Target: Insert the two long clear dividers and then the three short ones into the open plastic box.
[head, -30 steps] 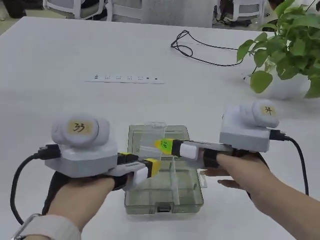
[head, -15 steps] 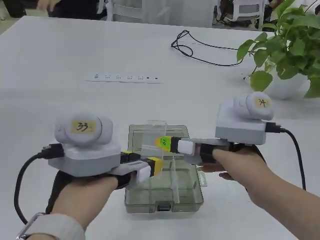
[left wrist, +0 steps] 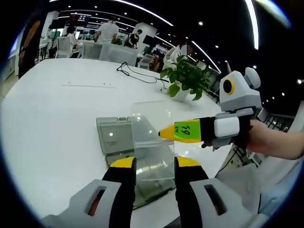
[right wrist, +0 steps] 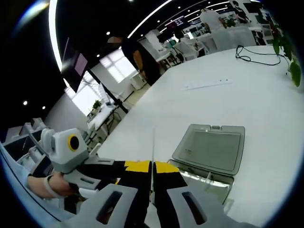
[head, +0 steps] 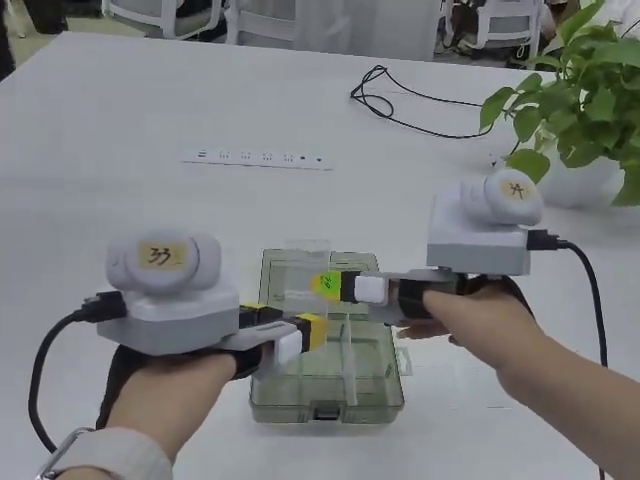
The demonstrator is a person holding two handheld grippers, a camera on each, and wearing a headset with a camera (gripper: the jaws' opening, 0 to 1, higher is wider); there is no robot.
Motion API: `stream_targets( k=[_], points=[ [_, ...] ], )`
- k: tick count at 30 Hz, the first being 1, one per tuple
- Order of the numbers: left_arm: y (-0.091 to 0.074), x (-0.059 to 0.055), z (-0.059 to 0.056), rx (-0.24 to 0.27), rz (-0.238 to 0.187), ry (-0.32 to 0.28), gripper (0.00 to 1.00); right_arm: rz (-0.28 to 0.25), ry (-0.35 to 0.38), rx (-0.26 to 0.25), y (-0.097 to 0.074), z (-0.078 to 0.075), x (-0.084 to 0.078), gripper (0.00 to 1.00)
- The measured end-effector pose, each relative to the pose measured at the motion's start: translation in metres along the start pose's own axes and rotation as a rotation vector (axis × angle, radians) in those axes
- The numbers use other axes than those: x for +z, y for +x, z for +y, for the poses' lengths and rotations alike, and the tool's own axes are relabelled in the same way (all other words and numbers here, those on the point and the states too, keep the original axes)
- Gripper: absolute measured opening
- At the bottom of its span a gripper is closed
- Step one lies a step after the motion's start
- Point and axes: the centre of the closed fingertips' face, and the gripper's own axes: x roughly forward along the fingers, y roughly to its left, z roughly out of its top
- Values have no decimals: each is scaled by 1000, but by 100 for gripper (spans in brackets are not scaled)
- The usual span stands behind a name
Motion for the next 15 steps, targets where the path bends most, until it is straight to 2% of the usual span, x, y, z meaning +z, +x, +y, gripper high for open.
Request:
stream_targets(
  k=[4,6,9,10,12,15],
  points=[
    [0,0,-2,-21,-5,7,30,9,16,-12,-2,1,-1,2],
    [-1,0,-3,-40,-8,56,31,17,14,-17,-2,1,-3,2],
    [0,0,-1,-51,-11,96,33,24,23,-32,-1,-1,-4,2],
    [-1,1,0,-53,-17,127,35,22,27,-44,-2,-2,-4,2],
    [-3,1,0,-65,-23,149,41,25,42,-49,-2,-3,-4,2],
    [-5,-1,5,-85,-31,219,54,36,60,-67,-3,-8,-5,2]
  ],
)
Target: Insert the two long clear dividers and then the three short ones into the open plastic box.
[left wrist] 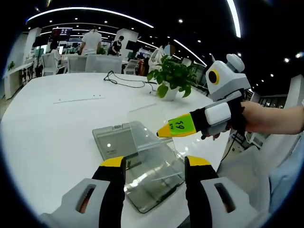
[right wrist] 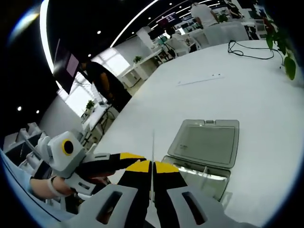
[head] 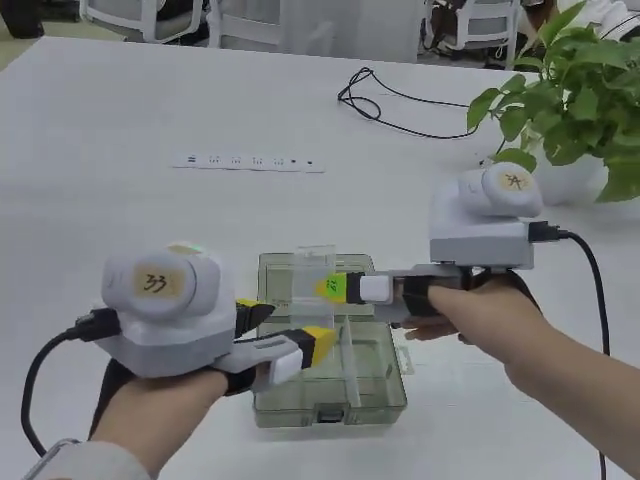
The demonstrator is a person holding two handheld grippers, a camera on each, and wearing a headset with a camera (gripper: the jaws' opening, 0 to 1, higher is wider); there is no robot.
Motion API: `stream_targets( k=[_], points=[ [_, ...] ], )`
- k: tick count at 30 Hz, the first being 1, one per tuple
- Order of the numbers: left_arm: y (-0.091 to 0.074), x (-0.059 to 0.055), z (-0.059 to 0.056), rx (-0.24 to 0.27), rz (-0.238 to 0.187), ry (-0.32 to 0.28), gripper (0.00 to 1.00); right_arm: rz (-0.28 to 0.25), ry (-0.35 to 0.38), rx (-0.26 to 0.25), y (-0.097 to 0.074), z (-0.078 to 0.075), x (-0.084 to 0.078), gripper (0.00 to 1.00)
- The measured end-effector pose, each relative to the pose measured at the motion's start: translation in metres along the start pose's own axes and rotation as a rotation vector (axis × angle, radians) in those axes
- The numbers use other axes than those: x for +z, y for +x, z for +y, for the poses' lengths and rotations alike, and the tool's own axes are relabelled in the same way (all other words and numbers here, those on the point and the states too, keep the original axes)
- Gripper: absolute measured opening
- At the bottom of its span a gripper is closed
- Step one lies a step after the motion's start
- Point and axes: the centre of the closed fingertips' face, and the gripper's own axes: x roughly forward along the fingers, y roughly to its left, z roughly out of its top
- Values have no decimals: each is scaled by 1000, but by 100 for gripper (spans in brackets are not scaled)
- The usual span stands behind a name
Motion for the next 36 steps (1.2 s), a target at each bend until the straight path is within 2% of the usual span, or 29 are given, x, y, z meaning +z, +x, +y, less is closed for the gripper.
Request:
stream_targets(
  k=[2,3,5,8,10,14,16,21,28,32,33,36],
  points=[
    [-1,-2,0,-19,-2,33,61,3,18,-7,0,-2,0,2],
    [-2,-1,2,-32,-18,84,66,9,30,-10,-1,-2,0,2],
    [-4,-6,2,-52,0,138,76,18,40,-21,0,-5,-1,2],
    [-5,-11,3,-79,4,183,92,40,61,-37,1,-8,-4,2],
    [-8,-16,3,-109,16,279,99,56,79,-50,2,-10,-5,2],
    [-13,-22,3,-145,22,333,100,88,129,-77,3,-13,-7,2],
    [-14,-24,6,-147,30,346,100,95,131,-83,3,-14,-6,2],
    [-18,-27,14,-149,30,377,100,155,163,-121,4,-15,-9,2],
    [-24,-32,15,-164,13,373,100,243,195,-195,5,-22,-11,2],
    [-26,-37,14,-179,13,383,100,282,257,-230,7,-32,-6,2],
    [-26,-38,14,-184,10,386,100,283,250,-237,7,-31,-7,2],
    [-27,-39,16,-197,5,394,100,330,257,-264,6,-30,-15,2]
  ],
)
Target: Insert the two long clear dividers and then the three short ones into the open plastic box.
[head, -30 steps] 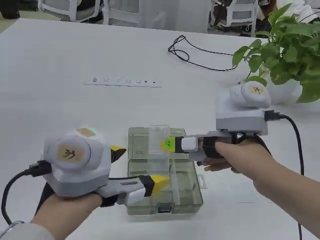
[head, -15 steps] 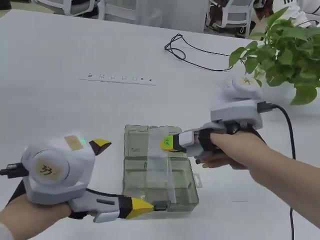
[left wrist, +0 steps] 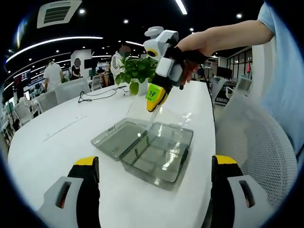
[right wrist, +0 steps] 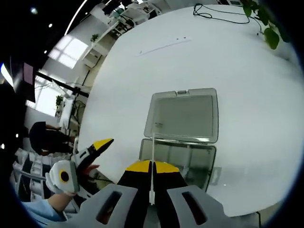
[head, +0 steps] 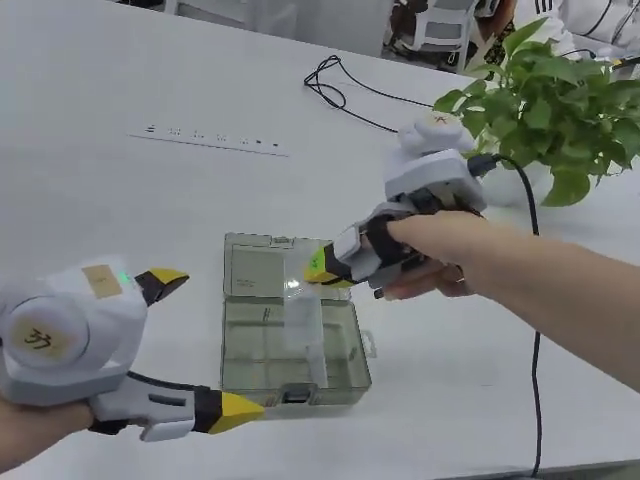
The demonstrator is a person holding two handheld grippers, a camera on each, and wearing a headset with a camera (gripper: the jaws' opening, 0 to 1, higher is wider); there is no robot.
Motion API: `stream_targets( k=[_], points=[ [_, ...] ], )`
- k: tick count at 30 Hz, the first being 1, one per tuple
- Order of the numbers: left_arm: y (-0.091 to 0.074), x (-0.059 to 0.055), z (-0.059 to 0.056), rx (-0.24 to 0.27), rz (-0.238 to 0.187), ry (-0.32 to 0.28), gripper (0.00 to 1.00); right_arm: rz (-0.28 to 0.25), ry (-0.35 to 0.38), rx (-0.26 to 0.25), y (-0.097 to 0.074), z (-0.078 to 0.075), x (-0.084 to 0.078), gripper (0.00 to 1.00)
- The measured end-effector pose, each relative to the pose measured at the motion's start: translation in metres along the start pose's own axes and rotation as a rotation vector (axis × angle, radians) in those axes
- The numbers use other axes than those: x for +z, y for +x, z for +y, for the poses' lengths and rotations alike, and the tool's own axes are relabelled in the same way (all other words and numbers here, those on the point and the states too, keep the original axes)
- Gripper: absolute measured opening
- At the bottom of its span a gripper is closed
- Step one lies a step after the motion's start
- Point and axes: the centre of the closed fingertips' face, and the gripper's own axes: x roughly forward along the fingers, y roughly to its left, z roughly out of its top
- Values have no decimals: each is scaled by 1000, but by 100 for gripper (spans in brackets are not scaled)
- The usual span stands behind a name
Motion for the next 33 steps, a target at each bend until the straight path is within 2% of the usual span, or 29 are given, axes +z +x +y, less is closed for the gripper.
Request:
stream_targets(
  k=[1,7,18,22,24,30,33],
  points=[
    [0,-1,0,-4,-1,5,100,23,16,-10,0,1,-5,2],
    [0,-3,3,-25,1,43,100,87,45,-51,7,-1,-10,2],
    [-1,-7,3,-50,-7,54,100,191,96,-125,19,-5,-12,2],
    [-2,-9,3,-50,-12,50,100,216,97,-147,26,-7,-13,2],
    [-3,-10,4,-50,-13,51,100,227,100,-159,28,-3,-20,2],
    [-6,-12,6,-52,-20,49,100,248,98,-179,30,-2,-29,2],
    [-6,-14,6,-58,-9,60,100,258,99,-192,31,1,-36,2]
  ],
)
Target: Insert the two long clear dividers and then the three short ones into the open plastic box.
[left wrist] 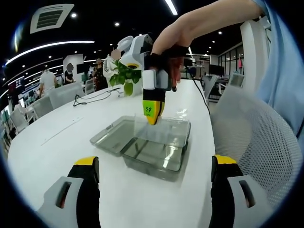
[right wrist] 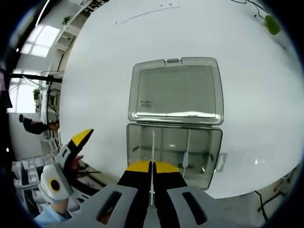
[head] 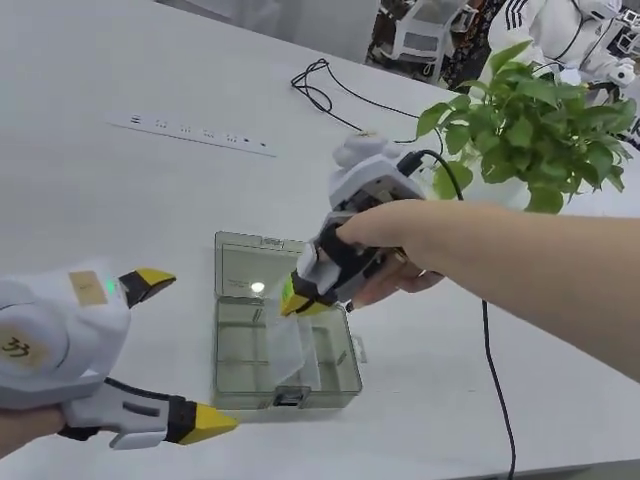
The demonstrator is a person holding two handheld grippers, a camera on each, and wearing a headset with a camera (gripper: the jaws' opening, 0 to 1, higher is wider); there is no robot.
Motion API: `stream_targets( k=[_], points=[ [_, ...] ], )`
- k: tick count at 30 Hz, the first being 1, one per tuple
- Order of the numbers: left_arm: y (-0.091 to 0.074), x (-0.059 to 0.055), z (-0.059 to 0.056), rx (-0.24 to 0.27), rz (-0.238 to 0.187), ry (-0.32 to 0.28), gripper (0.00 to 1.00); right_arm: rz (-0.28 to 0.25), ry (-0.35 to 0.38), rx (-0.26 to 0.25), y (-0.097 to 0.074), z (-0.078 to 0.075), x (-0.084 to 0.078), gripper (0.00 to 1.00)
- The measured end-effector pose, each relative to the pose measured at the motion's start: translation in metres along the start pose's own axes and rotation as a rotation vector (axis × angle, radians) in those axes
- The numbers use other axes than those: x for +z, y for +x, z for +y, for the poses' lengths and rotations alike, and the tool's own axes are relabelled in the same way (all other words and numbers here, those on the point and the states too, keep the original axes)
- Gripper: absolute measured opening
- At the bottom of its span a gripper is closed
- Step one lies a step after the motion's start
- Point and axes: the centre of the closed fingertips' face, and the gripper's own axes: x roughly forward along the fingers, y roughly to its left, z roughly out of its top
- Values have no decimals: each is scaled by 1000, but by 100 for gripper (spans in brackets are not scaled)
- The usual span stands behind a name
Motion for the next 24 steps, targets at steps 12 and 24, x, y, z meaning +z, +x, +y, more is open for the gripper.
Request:
stream_targets(
  k=[12,24],
  points=[
    [1,-10,3,-10,31,20,100,18,-6,-31,7,1,-6,2],
    [2,-15,2,-17,40,11,100,25,-6,-52,13,-1,-4,2]
  ],
)
